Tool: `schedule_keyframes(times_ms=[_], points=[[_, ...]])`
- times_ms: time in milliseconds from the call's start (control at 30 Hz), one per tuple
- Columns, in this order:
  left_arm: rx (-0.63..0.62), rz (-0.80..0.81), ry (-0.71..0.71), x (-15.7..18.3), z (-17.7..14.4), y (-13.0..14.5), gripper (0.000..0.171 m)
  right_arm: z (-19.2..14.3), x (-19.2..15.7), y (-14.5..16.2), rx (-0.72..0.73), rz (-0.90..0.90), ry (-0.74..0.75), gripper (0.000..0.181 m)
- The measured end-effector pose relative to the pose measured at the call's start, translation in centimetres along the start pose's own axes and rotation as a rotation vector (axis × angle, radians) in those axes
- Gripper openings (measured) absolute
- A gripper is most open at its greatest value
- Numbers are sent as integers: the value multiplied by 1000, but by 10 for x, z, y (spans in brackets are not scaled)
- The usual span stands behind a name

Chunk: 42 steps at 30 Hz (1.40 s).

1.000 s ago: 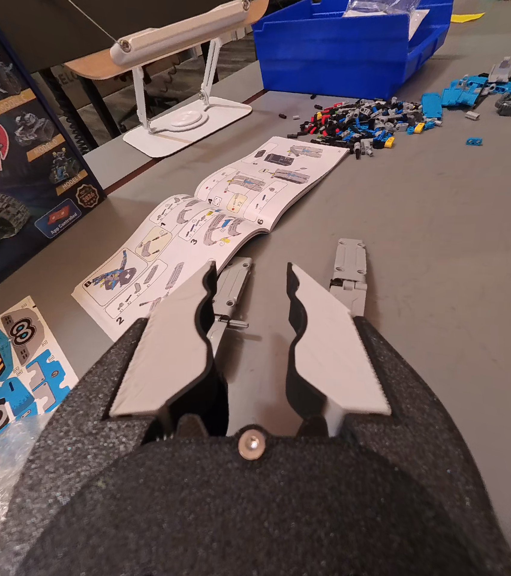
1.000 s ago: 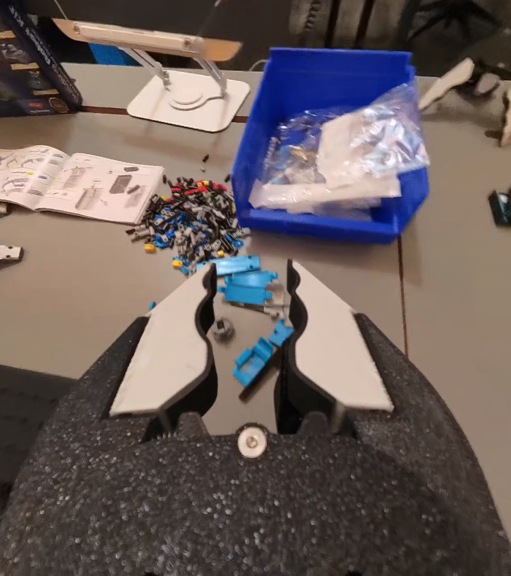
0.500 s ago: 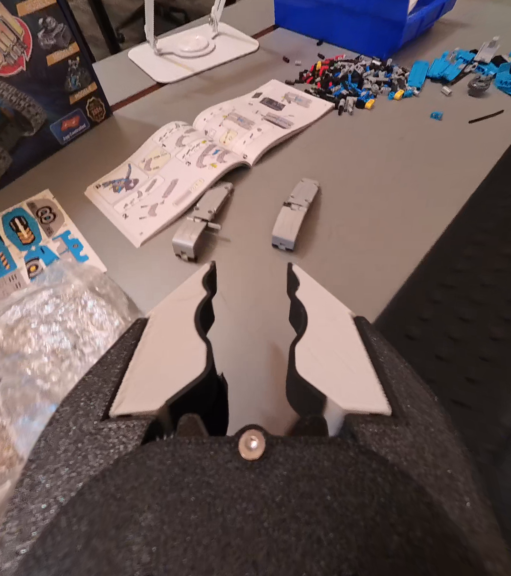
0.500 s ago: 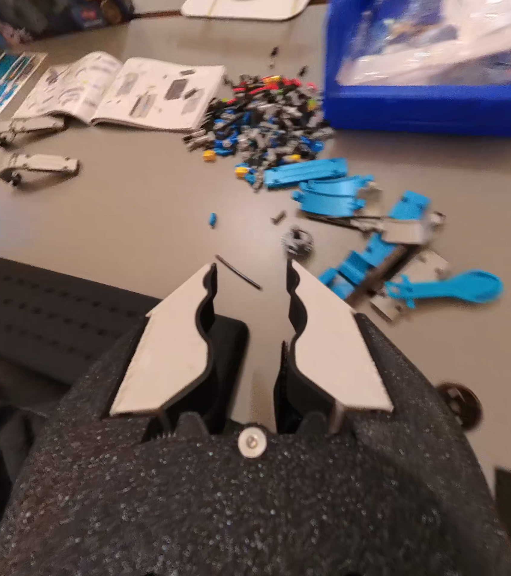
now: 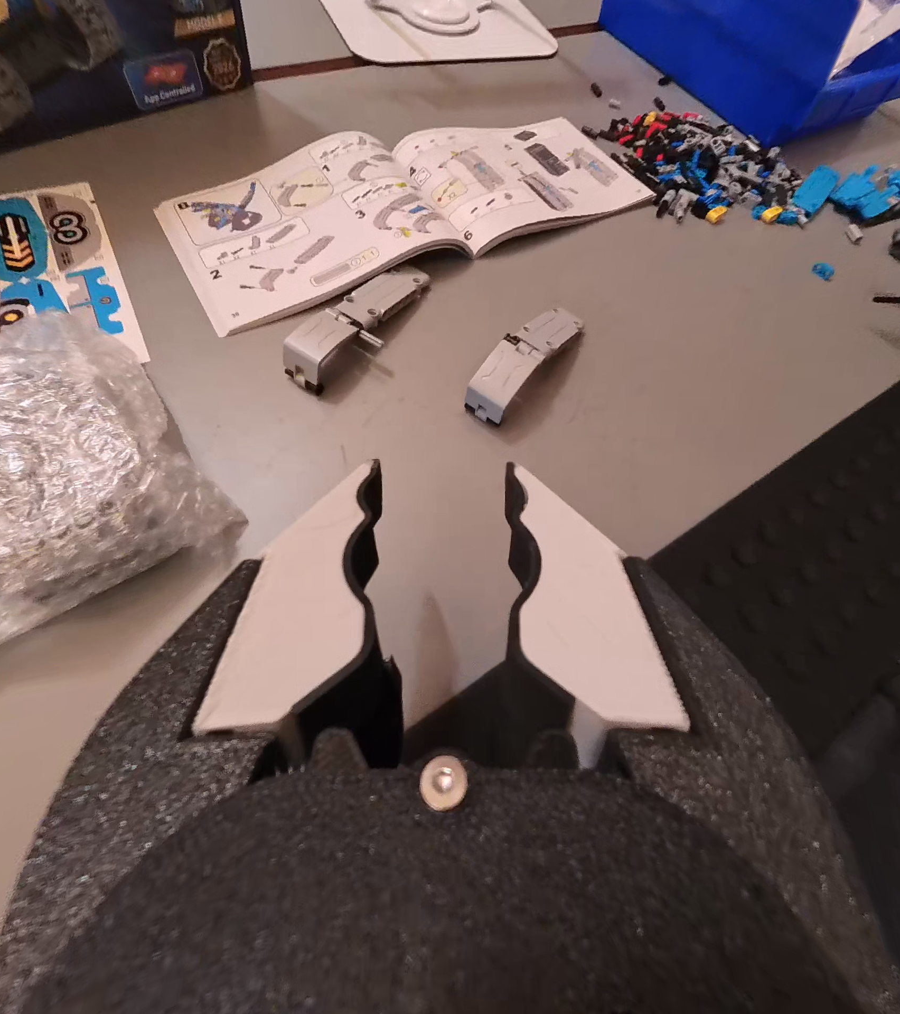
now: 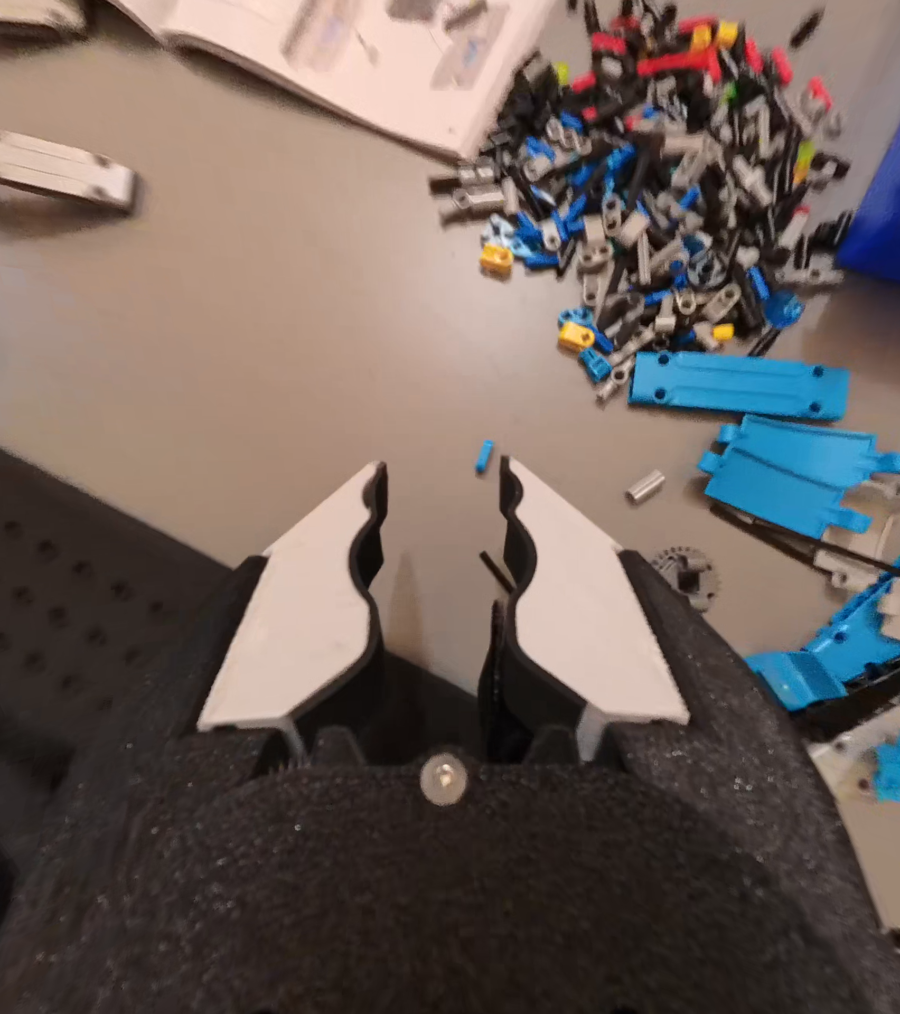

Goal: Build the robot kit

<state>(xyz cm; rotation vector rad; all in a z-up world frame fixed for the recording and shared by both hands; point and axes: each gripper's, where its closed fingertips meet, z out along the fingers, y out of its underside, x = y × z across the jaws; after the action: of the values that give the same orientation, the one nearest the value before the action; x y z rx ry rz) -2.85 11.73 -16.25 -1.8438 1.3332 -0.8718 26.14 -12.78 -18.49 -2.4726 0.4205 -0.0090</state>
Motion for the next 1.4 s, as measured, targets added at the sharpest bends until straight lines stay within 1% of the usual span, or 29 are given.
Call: schedule_keyframes(times_ms=[67, 167, 233, 333, 433, 467, 533, 600, 667, 733, 767, 800, 867, 933, 967, 1033, 1067, 1133, 1167, 1233, 1267, 1300, 1400], points=[[2, -36, 15, 1, 9, -4, 44, 19, 5, 10, 2, 49, 12, 35], [0, -101, 72, 4, 22, -16, 44, 36, 9, 13, 34, 126, 7, 28], [-10, -109, 88, 3, 29, -23, 44, 40, 14, 12, 45, 113, 43, 23], [-25, -99, 95, -3, 38, -32, 43, 45, 17, 16, 24, 62, 74, 3], [-36, -101, 101, -7, 47, -38, 43, 45, 19, 15, 29, 87, 45, 3], [-37, -105, 105, -8, 51, -40, 43, 43, 24, 13, 29, 86, 58, 3], [-41, -116, 117, -8, 59, -43, 42, 37, 39, 3, 43, 70, 98, 3], [-39, -123, 136, -4, 67, -48, 42, 32, 54, -14, 70, 63, 115, 3], [-38, -122, 157, 0, 75, -52, 42, 40, 61, -33, 70, 66, 79, 3], [-42, -108, 177, 6, 81, -56, 42, 53, 66, -51, 111, 49, 66, 3], [-46, -97, 177, 7, 82, -56, 42, 60, 69, -54, 115, 37, 72, 3], [-49, -86, 169, 7, 83, -56, 42, 66, 74, -53, 99, 31, 90, 4], [-53, -76, 150, 4, 82, -56, 42, 67, 84, -49, 92, 49, 121, 19], [-54, -84, 136, 0, 79, -55, 42, 50, 95, -46, 138, 81, 130, 22], [-53, -94, 131, -2, 78, -54, 42, 40, 102, -43, 162, 96, 126, 28], [-50, -118, 137, -4, 78, -54, 42, 28, 116, -32, 171, 138, 117, 55], [-50, -129, 148, -3, 79, -54, 42, 28, 118, -28, 161, 148, 89, 68], [-51, -141, 170, 0, 82, -54, 42, 33, 121, -21, 136, 106, 70, 80], [-53, -141, 180, 3, 84, -54, 42, 37, 123, -20, 120, 81, 75, 83], [-56, -126, 191, 8, 86, -55, 42, 47, 128, -16, 82, 73, 87, 82], [-57, -116, 193, 10, 85, -56, 42, 46, 131, -17, 85, 60, 106, 75], [-57, -106, 193, 12, 84, -56, 42, 46, 133, -15, 69, 48, 119, 72], [-53, -87, 179, 13, 82, -56, 42, 38, 143, -5, 38, 61, 153, 72]])
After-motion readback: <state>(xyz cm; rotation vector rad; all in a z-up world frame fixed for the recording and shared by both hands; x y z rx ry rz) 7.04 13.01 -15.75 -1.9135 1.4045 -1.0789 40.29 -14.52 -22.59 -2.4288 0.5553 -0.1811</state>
